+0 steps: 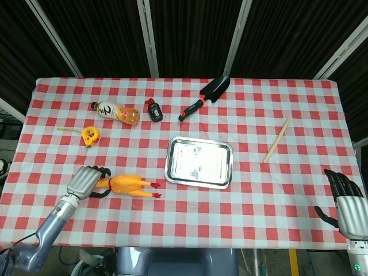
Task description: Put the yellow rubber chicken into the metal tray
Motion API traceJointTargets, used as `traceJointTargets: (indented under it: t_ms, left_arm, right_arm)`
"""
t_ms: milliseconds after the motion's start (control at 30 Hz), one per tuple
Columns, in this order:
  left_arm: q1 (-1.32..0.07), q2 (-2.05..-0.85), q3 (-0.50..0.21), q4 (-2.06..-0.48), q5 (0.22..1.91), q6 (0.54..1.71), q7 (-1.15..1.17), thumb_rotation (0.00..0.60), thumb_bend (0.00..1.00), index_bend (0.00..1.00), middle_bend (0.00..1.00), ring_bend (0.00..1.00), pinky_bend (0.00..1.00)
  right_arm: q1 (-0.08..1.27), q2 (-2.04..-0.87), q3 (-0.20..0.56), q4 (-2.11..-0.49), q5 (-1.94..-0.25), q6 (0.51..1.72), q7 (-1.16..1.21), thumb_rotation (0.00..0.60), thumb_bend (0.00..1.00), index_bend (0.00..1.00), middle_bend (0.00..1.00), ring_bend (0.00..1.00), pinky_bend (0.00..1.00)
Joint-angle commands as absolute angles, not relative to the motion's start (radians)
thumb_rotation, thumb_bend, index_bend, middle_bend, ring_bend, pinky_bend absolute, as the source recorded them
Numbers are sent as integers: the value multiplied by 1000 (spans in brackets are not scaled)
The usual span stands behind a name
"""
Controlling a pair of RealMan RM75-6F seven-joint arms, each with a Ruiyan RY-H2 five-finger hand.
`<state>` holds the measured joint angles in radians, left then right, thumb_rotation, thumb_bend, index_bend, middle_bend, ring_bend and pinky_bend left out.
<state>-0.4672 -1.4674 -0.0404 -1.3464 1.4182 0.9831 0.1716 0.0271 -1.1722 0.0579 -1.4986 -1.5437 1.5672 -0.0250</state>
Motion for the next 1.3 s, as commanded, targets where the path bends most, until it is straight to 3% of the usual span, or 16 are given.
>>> traceJointTargets:
  t_ms: [33,333,600,800,1067,1300]
  left_arm:
    - [-472,-1473,-35,-1340,1428,988,164,600,289,351,426,383,480]
    - [-486,-1489,-18,-1324,1443,985,151,600,329,364,441,388,480]
    - [-493,-1512,-4,-1305,1473,1004,124,600,462,448,522,455,520]
    - [-485,-1503,10,-1315,1545,1086,69,600,524,506,573,497,556]
    - [-471,-1449,26,-1359,1611,1176,19,600,700,586,662,580,624]
    - [-478,-1371,15,-1441,1665,1246,-5,600,732,610,684,601,624]
  right_arm:
    - [24,-1172,57,-1495,-1543,1570,-19,600,230,75,159,139,218]
    - [14,-1174,52,-1485,-1548,1581,-2,600,230,76,158,142,219]
    - [7,-1173,46,-1487,-1561,1593,12,600,231,75,159,147,222]
    - [-2,-1170,42,-1487,-1569,1606,23,600,231,76,159,152,225]
    - [-9,-1154,37,-1497,-1598,1633,60,600,231,100,159,186,267]
    - [3,-1100,26,-1544,-1659,1648,121,600,231,105,160,187,282]
